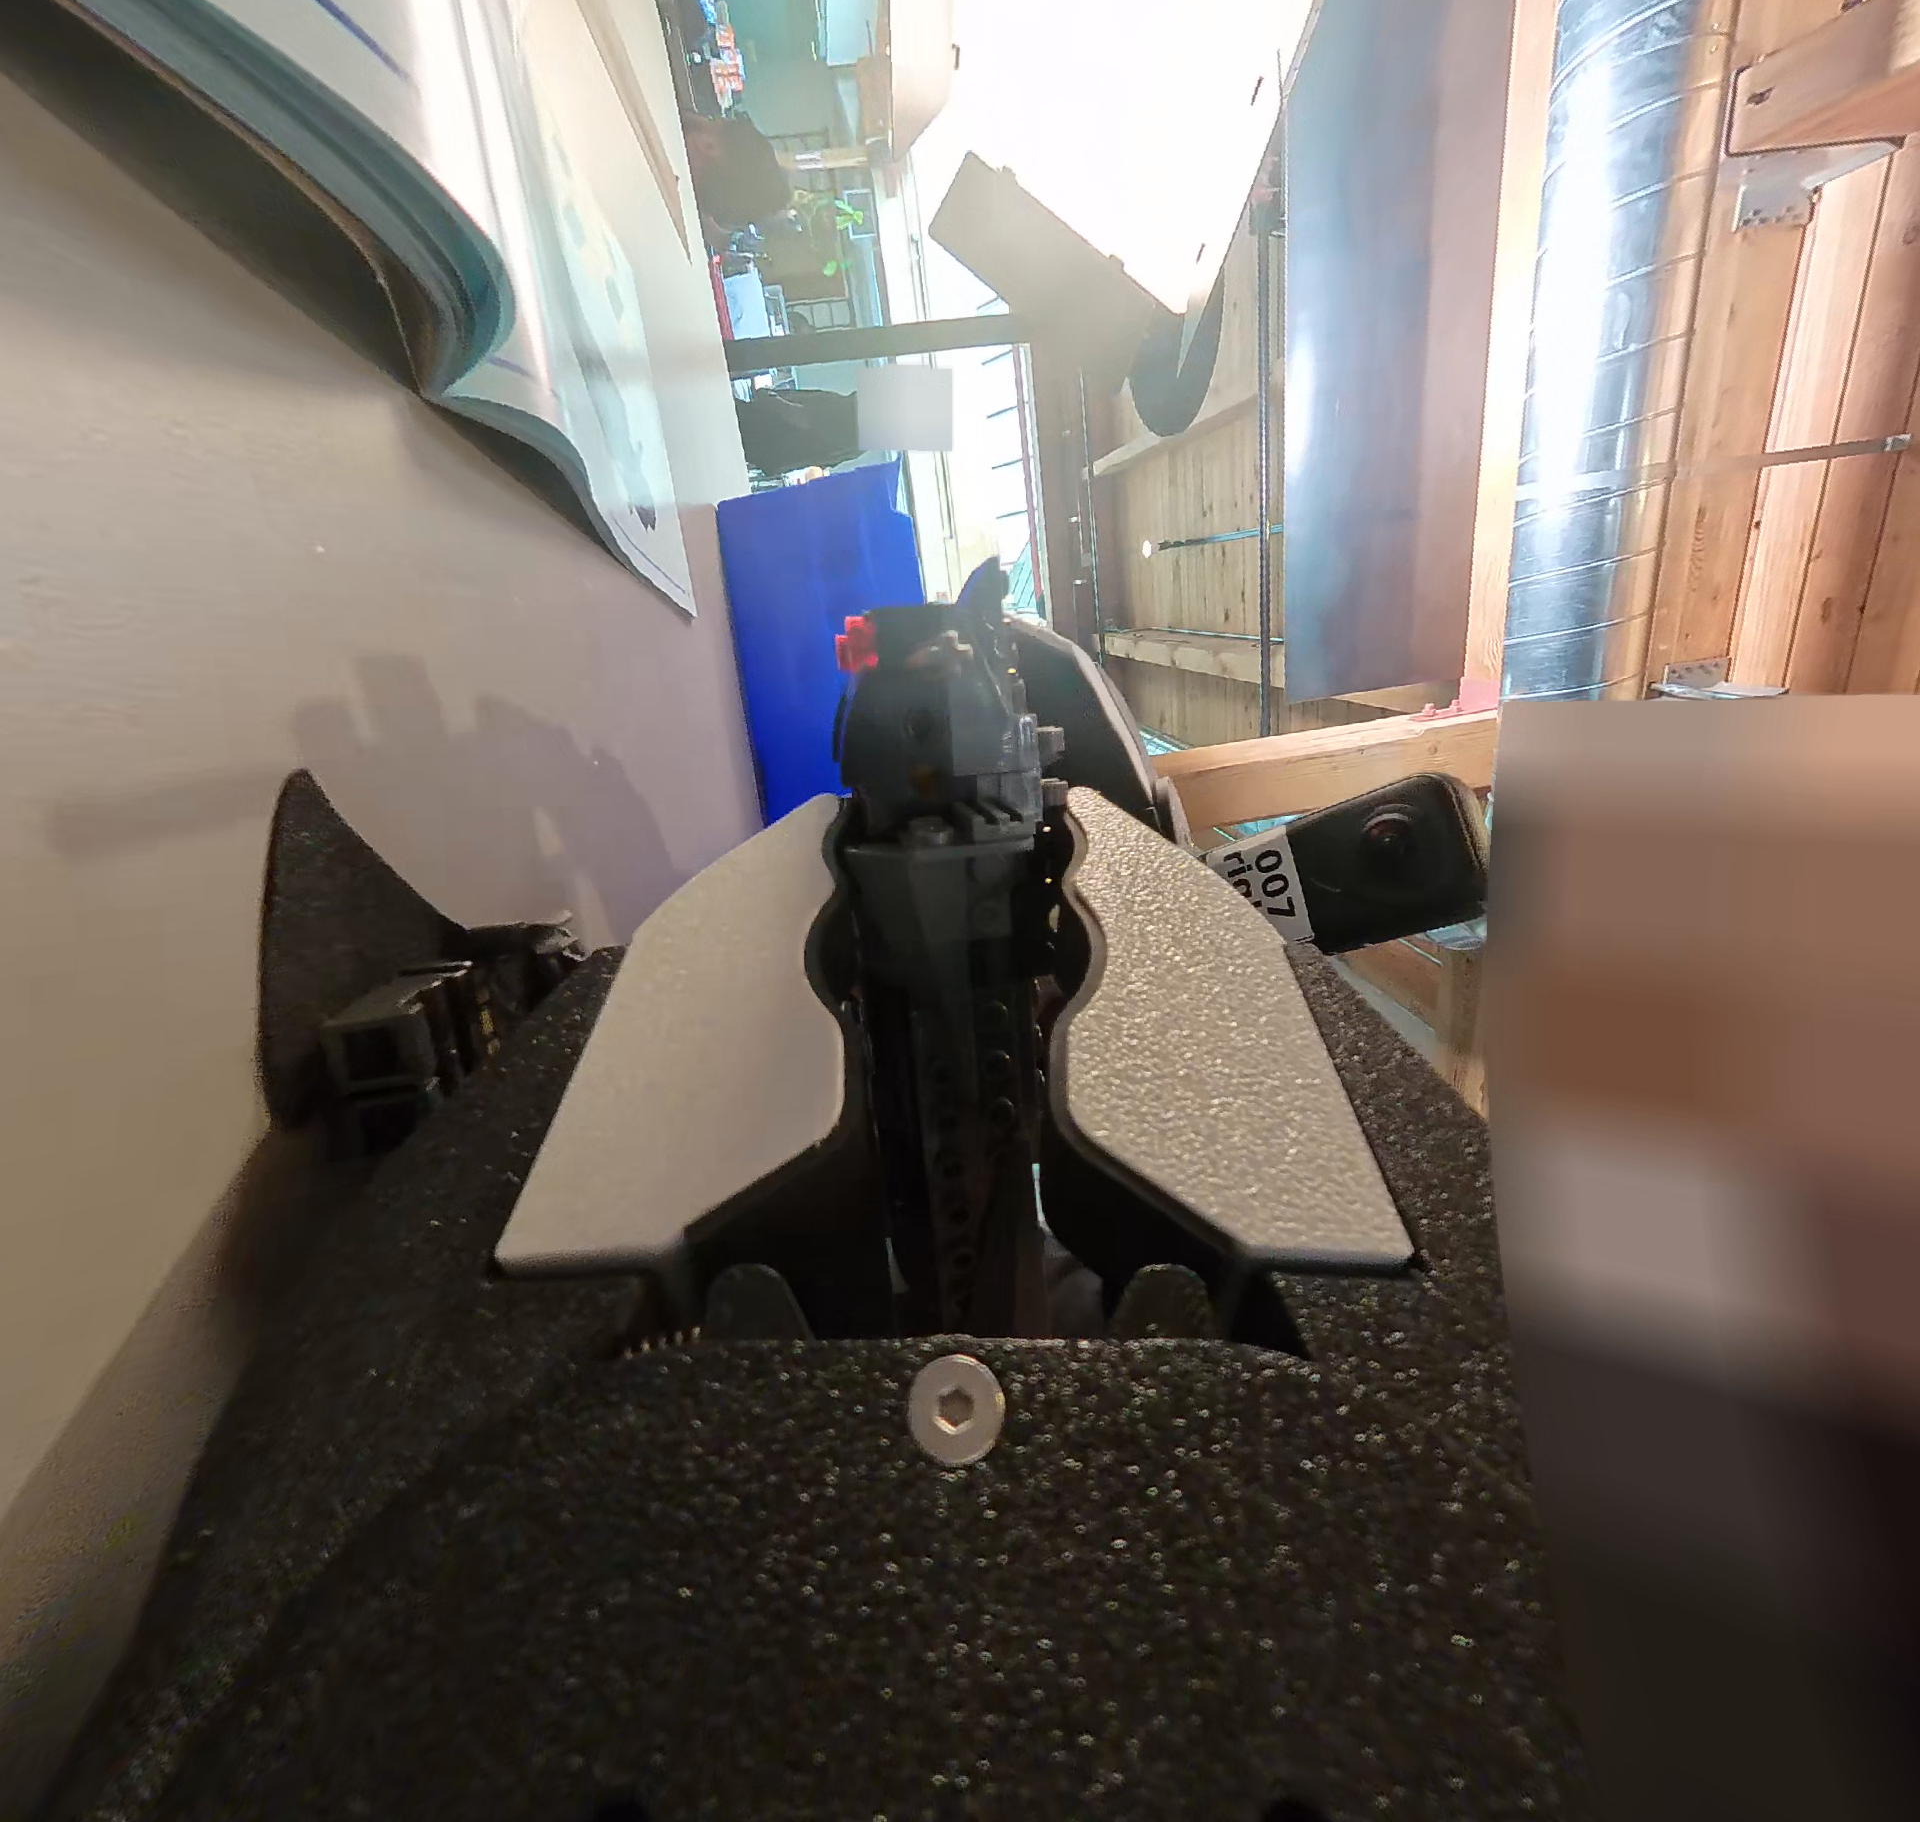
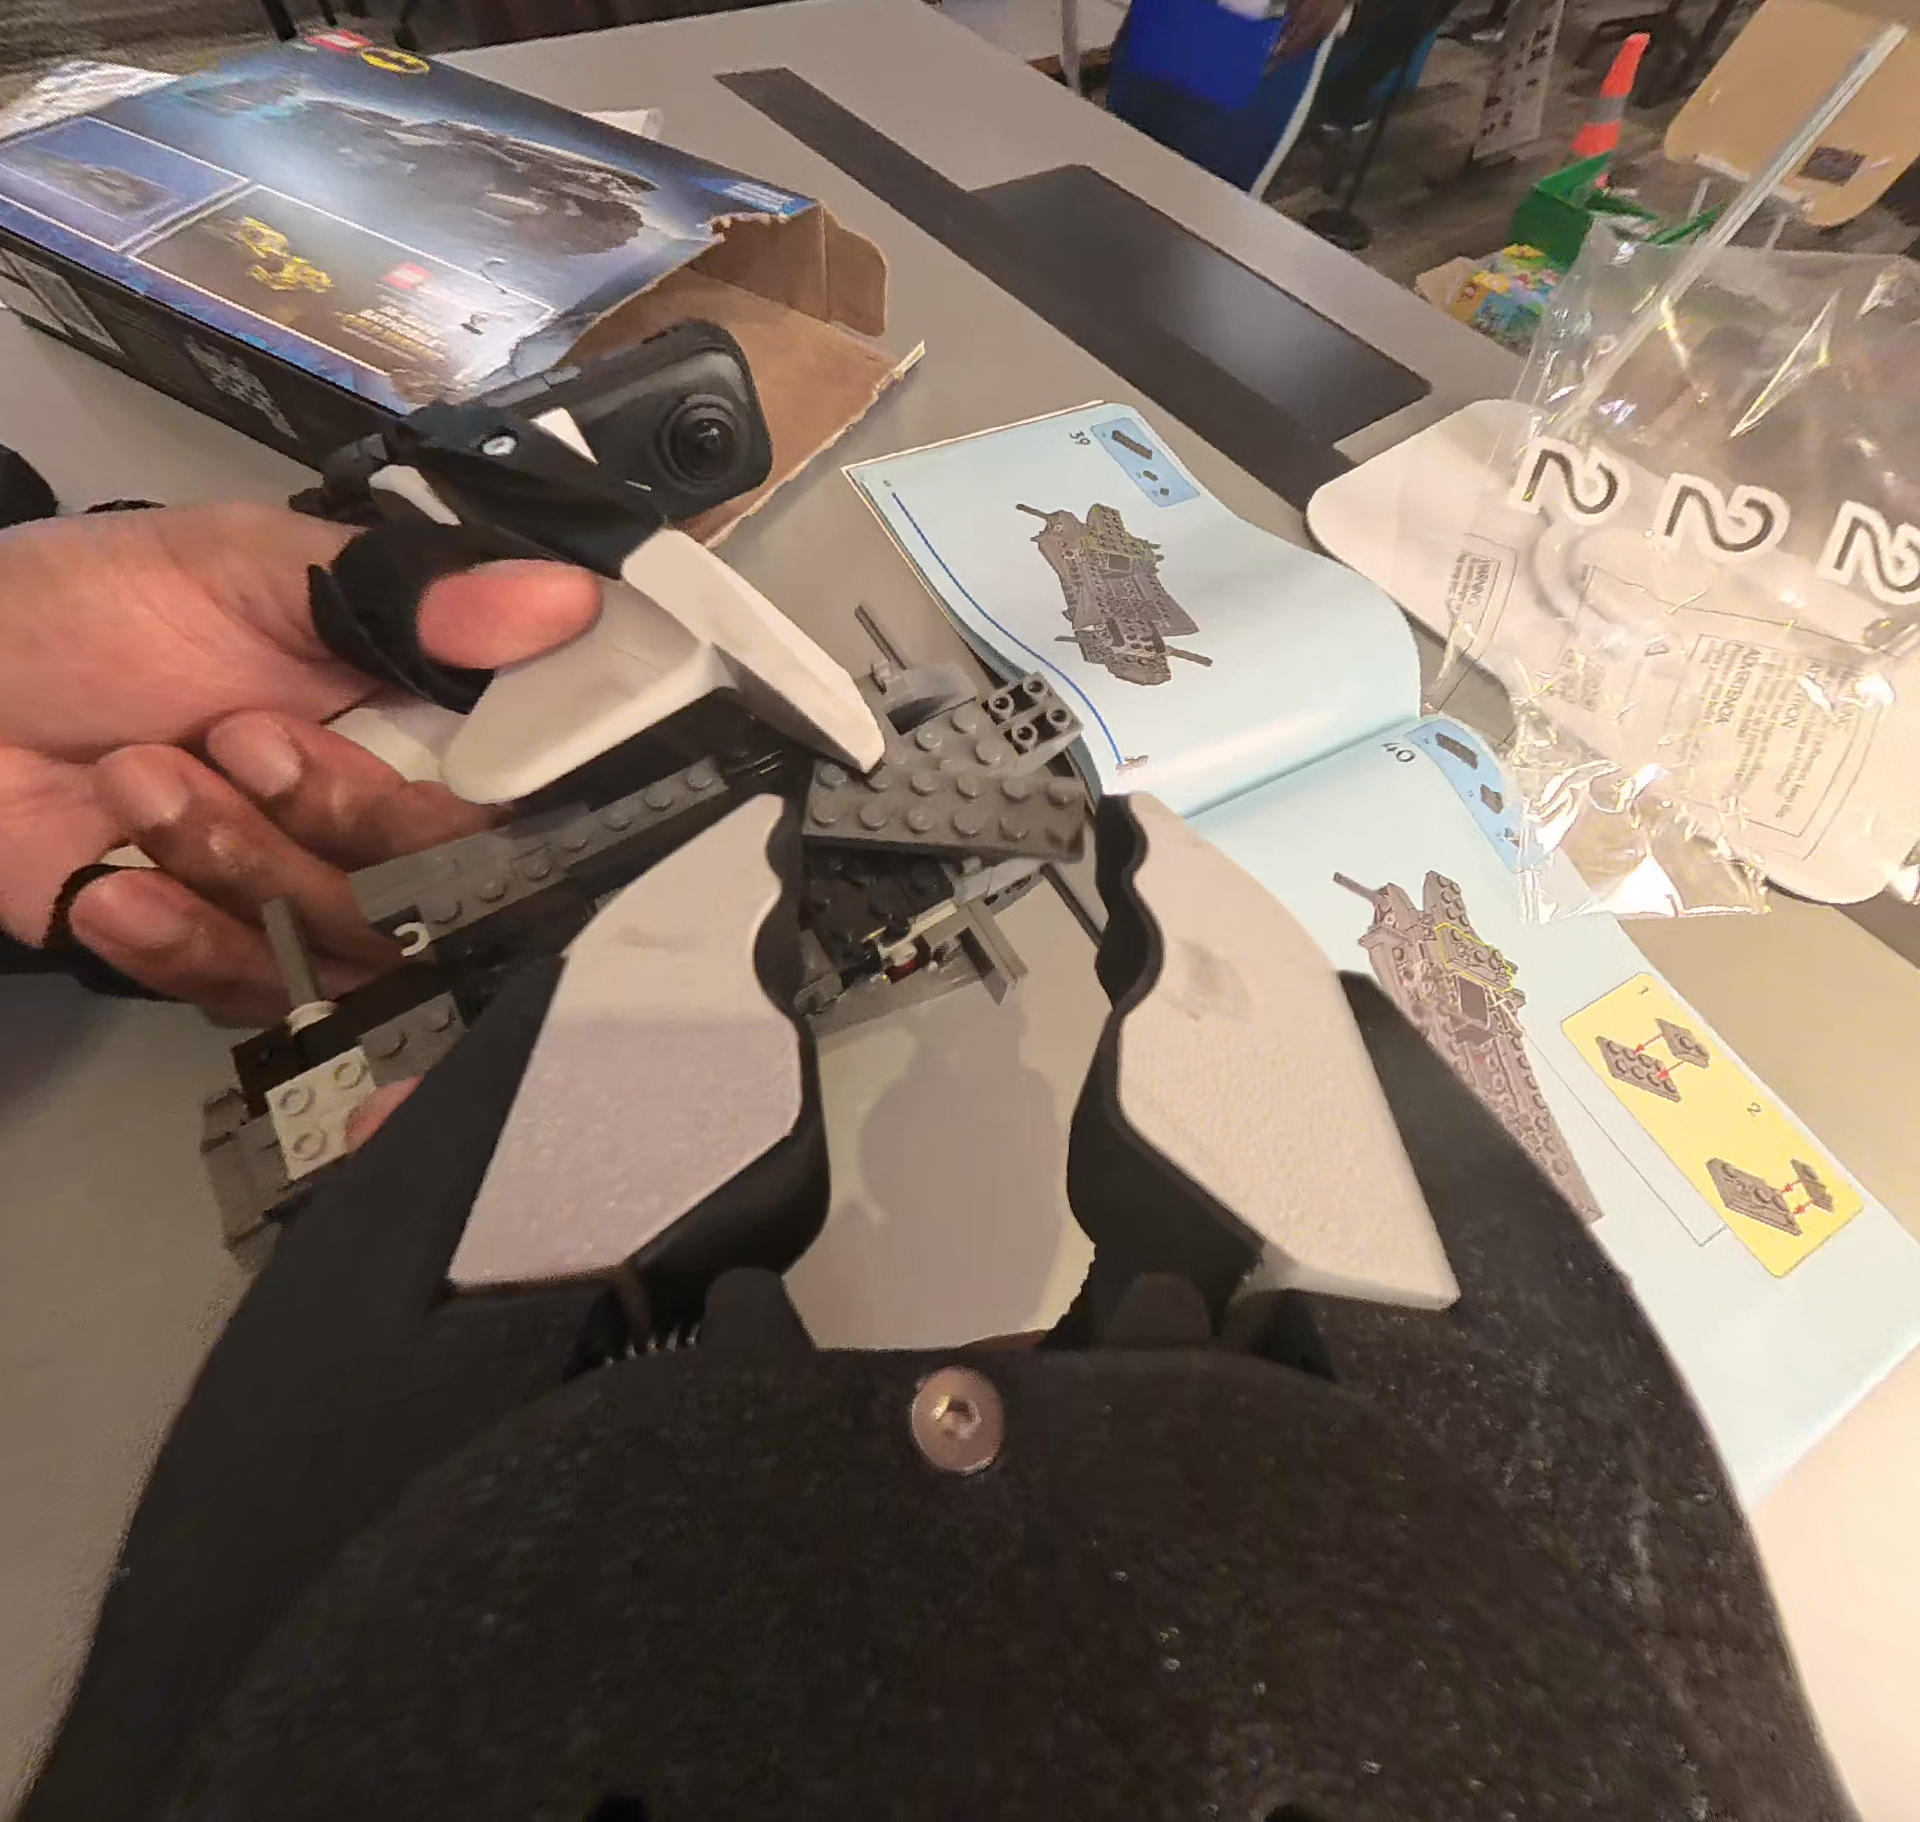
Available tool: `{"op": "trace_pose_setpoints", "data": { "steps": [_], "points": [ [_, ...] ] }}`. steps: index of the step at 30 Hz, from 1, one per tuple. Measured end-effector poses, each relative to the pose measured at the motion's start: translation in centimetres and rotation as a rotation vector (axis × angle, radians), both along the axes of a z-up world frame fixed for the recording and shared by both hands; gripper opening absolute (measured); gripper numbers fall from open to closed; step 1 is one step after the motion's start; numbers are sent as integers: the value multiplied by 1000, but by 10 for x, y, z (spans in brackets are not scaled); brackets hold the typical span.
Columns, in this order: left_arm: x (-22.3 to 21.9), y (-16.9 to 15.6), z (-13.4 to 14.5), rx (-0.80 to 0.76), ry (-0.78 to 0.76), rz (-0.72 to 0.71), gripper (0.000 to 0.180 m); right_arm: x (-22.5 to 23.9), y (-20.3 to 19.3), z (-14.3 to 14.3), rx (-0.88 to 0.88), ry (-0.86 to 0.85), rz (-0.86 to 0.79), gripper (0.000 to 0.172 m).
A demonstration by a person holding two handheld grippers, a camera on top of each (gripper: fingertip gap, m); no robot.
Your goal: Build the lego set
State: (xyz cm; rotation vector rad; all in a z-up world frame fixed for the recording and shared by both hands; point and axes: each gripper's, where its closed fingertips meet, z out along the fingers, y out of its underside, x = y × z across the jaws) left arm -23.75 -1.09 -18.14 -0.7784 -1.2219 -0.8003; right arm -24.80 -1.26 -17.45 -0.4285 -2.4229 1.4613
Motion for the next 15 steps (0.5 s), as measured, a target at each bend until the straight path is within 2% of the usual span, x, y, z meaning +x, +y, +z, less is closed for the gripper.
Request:
{"op": "trace_pose_setpoints", "data": {
  "steps": [9,15],
  "points": [
    [10,8,0,-26,5,-93,35,8,4,0,-26,-17,120,51],
    [20,15,3,2,10,-178,35,16,8,6,-41,48,213,51]
  ]
}}
